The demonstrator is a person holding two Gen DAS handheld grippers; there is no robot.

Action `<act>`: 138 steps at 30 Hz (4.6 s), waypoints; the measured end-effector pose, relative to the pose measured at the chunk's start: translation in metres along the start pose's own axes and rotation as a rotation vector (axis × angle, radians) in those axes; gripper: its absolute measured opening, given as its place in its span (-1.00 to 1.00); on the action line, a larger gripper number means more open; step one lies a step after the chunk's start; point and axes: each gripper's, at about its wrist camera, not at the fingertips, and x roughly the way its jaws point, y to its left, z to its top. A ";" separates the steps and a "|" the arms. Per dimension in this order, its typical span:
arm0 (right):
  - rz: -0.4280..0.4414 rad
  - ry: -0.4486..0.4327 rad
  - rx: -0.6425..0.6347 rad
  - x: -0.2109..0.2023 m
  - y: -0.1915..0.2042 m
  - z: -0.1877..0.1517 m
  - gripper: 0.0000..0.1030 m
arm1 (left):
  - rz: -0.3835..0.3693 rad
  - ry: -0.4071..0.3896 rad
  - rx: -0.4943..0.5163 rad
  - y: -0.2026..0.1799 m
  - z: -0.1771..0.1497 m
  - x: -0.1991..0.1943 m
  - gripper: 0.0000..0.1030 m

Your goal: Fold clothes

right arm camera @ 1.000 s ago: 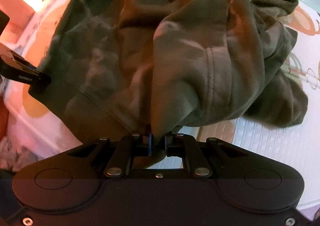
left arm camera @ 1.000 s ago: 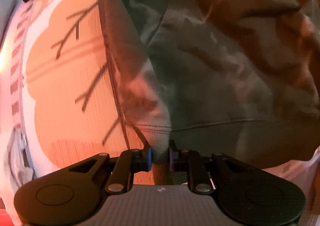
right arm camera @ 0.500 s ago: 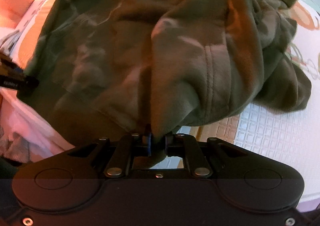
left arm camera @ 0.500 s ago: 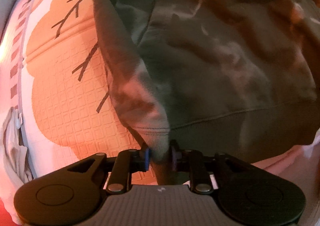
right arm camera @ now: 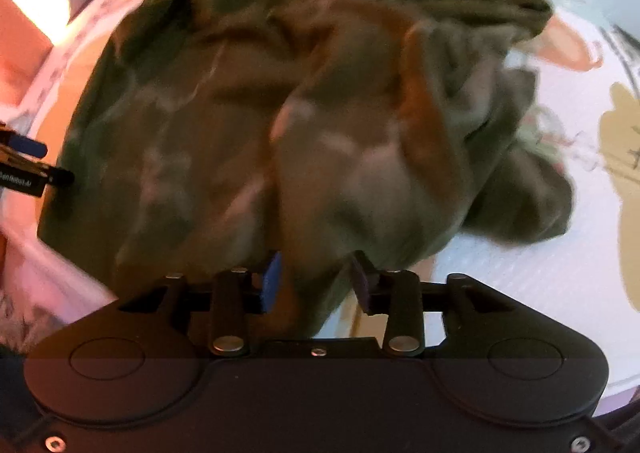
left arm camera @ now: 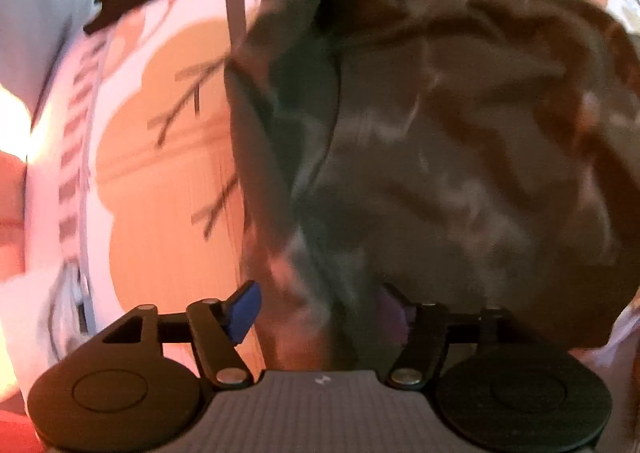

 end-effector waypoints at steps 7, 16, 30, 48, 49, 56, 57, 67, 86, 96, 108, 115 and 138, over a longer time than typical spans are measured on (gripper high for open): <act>-0.057 -0.097 0.073 -0.022 -0.037 0.035 -0.21 | -0.011 -0.104 0.031 -0.011 0.059 -0.013 0.44; -0.105 -0.194 0.194 -0.017 -0.096 0.107 -0.13 | -0.046 -0.223 0.032 -0.030 0.150 -0.021 0.45; -0.130 -0.165 0.250 0.067 -0.174 0.184 -0.03 | -0.046 -0.293 -0.032 -0.045 0.312 0.014 0.55; -0.050 -0.075 0.298 0.137 -0.197 0.184 0.22 | -0.046 -0.143 0.201 -0.093 0.363 0.122 0.72; -0.046 -0.072 0.296 0.140 -0.196 0.185 0.22 | -0.053 -0.138 0.194 -0.092 0.363 0.124 0.72; -0.045 -0.055 0.284 0.154 -0.186 0.188 0.21 | -0.047 -0.140 0.203 -0.097 0.359 0.130 0.67; -0.048 -0.061 0.273 0.154 -0.184 0.188 0.09 | -0.058 -0.137 0.199 -0.097 0.359 0.130 0.53; -0.066 -0.096 0.189 0.154 -0.168 0.192 -0.73 | -0.060 -0.126 0.229 -0.118 0.356 0.125 -0.79; -0.239 -0.179 0.043 0.144 -0.186 0.255 -0.80 | 0.061 -0.158 0.066 -0.099 0.387 0.119 -0.87; -0.316 -0.249 -0.061 0.162 -0.198 0.324 -0.79 | 0.121 -0.180 0.011 -0.089 0.403 0.122 -0.87; -0.337 -0.283 -0.048 0.173 -0.205 0.358 -0.79 | 0.168 -0.197 -0.016 -0.086 0.429 0.130 -0.87; -0.355 -0.315 -0.047 0.190 -0.207 0.382 -0.79 | 0.193 -0.201 -0.114 -0.073 0.448 0.132 -0.86; -0.201 -0.301 -0.004 0.135 -0.211 0.405 -0.20 | 0.107 -0.239 -0.152 -0.060 0.448 0.077 -0.05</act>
